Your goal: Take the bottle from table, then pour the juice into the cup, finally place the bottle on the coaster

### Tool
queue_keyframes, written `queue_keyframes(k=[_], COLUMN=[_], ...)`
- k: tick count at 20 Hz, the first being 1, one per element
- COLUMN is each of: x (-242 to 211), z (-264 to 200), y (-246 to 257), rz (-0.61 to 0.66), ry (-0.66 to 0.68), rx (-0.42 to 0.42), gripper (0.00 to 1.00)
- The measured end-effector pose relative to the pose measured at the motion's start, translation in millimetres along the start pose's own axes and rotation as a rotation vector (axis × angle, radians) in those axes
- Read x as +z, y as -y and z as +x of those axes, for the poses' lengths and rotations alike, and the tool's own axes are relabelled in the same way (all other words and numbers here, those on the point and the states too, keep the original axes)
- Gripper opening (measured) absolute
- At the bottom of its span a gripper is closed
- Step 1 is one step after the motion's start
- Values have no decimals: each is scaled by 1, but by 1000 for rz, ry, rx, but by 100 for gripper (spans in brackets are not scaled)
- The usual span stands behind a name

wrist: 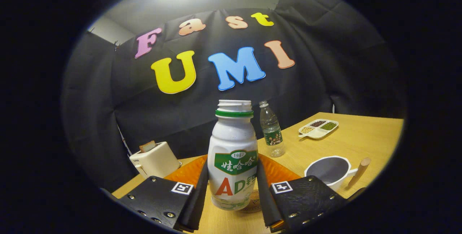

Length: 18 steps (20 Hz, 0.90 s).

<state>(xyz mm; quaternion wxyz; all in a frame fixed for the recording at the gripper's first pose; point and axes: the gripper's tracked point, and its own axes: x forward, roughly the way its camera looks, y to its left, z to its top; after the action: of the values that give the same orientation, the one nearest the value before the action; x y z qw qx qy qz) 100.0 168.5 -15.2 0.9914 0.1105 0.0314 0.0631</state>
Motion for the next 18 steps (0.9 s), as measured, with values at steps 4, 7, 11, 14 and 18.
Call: queue_keyframes(k=[4, 7, 11, 14, 18], x=[-9, -25, -47, -56, -53], z=[15, 29, 45, 50, 49], y=[-8, -9, -4, -6, 1], rz=[-159, -269, -296, -292, -285], ry=[-12, -35, -67, -79, -71], rx=[-12, 7, 5, 20, 3], gripper=[64, 64, 64, 64, 64])
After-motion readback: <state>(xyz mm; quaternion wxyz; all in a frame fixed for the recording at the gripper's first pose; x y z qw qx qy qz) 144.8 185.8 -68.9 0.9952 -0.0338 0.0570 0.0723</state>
